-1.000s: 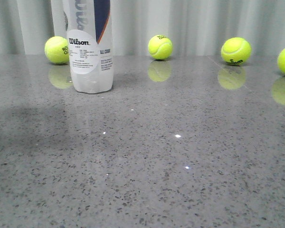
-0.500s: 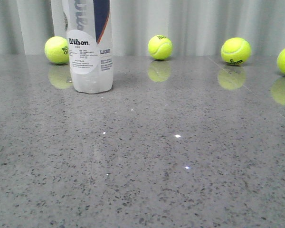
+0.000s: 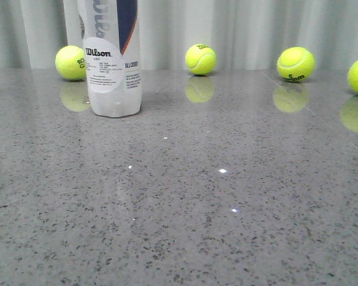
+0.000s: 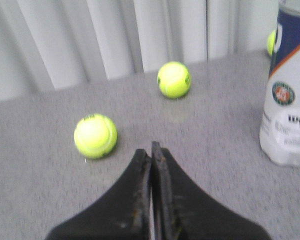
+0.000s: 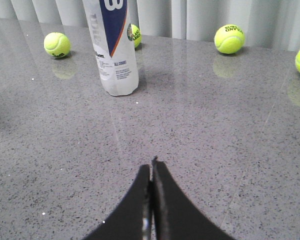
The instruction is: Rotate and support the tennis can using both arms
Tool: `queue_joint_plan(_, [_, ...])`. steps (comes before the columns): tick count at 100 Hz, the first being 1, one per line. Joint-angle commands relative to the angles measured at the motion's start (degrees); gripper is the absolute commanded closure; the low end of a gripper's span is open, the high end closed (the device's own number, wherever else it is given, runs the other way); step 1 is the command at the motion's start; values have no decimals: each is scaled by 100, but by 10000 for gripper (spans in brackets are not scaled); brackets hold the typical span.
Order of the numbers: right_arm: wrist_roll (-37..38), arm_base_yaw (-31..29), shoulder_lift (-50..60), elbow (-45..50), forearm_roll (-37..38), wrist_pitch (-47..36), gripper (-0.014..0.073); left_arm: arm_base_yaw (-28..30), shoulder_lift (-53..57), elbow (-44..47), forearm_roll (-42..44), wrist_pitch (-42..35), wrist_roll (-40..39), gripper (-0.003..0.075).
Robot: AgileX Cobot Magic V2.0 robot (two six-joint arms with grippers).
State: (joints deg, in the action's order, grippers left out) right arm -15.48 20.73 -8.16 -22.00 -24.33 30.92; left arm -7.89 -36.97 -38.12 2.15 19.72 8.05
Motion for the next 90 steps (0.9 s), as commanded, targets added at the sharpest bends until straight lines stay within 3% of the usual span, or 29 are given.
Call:
queue_joint_plan(1, [-15,-16,-49,-132,-57,-399,654,15,218,149,72,-1298,-157,739])
queue_joint_plan(20, [-15,-16,-49,-132,-57,-399,654,53,848,765,515,-1289,-1115,739])
queue_joint_plan(55, [-15,-16,-49,-132,-57,-399,654,488,2046,1815,536,-1553,-1078,739])
queue_joint_plan(71, [-15,-16,-49,-132,-57,-399,654,488,2413,2544,-215,-1895,-356,739])
queue_joint_plan(90, [-15,-16,-49,-132,-57,-399,654,488,2972,3320,-354,-2213,-335,739])
